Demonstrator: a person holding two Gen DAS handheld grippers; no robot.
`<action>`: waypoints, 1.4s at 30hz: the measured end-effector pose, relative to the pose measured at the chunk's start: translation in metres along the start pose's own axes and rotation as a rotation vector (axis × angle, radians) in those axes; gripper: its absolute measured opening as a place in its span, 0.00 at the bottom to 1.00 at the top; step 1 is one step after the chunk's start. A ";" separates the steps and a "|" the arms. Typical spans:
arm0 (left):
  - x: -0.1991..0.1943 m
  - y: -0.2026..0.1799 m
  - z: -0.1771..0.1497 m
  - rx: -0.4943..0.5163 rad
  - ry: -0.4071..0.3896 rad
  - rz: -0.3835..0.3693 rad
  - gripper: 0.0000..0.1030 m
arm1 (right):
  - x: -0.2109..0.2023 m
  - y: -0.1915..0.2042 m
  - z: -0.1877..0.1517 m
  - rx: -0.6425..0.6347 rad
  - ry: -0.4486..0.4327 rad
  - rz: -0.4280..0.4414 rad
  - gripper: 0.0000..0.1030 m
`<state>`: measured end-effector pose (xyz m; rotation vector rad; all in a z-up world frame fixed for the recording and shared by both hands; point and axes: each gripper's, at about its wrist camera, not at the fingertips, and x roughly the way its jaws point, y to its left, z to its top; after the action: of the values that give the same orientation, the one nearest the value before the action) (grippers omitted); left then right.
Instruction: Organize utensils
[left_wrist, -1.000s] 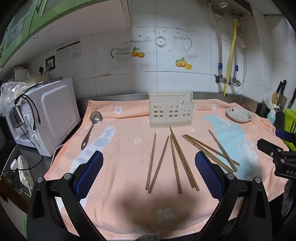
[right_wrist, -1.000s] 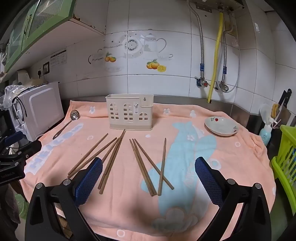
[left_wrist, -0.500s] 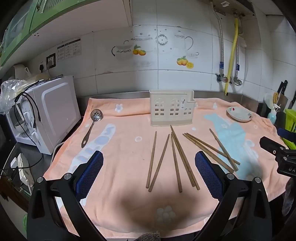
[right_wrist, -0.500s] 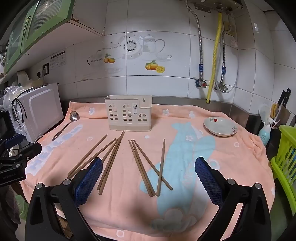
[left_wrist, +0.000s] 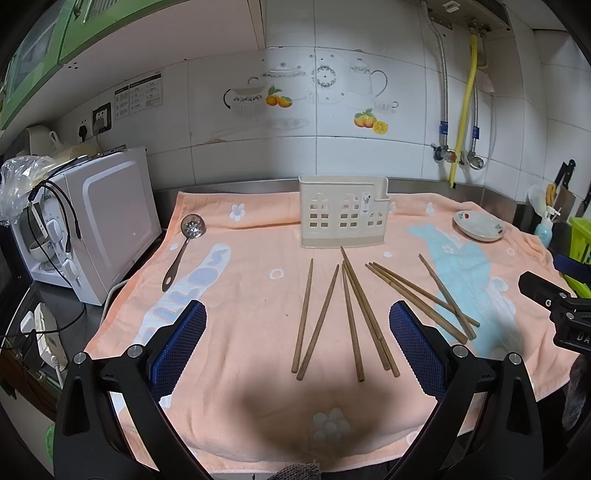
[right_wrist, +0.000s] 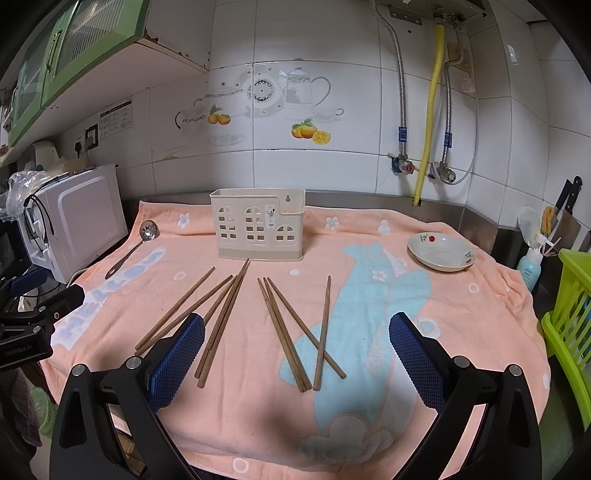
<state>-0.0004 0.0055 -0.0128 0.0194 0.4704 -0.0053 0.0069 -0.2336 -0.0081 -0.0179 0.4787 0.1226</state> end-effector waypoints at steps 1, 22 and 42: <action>0.003 0.000 0.007 0.000 0.006 -0.001 0.95 | 0.000 0.000 0.000 0.001 0.001 0.001 0.94; 0.006 0.002 0.007 -0.018 0.021 0.007 0.95 | 0.006 0.004 -0.003 -0.006 0.012 0.001 0.94; 0.012 0.004 0.008 -0.022 0.038 0.009 0.95 | 0.013 0.005 -0.004 0.002 0.027 0.002 0.94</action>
<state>0.0145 0.0098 -0.0109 0.0000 0.5086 0.0087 0.0158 -0.2276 -0.0179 -0.0169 0.5062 0.1238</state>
